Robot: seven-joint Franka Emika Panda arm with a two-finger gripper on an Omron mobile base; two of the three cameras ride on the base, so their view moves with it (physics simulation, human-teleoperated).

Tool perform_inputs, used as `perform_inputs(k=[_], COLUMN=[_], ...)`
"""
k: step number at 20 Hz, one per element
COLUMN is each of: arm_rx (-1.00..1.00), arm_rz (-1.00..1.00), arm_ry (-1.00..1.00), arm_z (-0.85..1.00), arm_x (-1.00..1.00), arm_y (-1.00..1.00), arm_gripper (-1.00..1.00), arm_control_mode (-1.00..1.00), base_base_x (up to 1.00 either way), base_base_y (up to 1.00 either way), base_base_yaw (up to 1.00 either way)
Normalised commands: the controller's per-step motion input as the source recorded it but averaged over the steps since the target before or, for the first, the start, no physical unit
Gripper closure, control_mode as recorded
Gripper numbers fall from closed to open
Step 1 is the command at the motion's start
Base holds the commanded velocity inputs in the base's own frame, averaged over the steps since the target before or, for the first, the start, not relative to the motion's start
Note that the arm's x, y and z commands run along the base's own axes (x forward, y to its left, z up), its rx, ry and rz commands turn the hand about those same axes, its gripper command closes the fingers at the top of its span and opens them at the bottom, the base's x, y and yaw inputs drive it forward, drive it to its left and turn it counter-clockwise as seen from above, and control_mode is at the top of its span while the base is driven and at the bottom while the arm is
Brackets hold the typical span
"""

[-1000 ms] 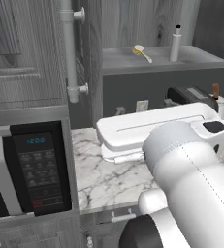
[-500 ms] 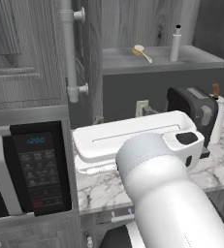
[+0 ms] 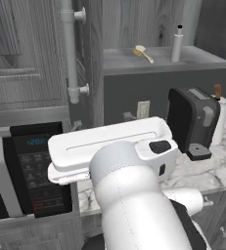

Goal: Pick up the soap dispenser and dish brush from the sink, and place them back in the cabinet, and close the cabinet doors.

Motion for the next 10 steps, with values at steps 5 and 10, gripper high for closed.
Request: perform_inputs(k=[5, 10], arm_rx=[0.00, 0.00], arm_rz=[0.00, 0.00], arm_ry=[-0.01, -0.02], arm_z=[-0.11, -0.06], arm_x=[0.06, 0.18], arm_y=[0.25, 0.16], arm_gripper=[-1.00, -1.00], arm_control_mode=[-1.00, -1.00], base_base_x=[0.00, 0.00], base_base_y=[0.00, 0.00], base_base_yaw=[0.00, 0.00])
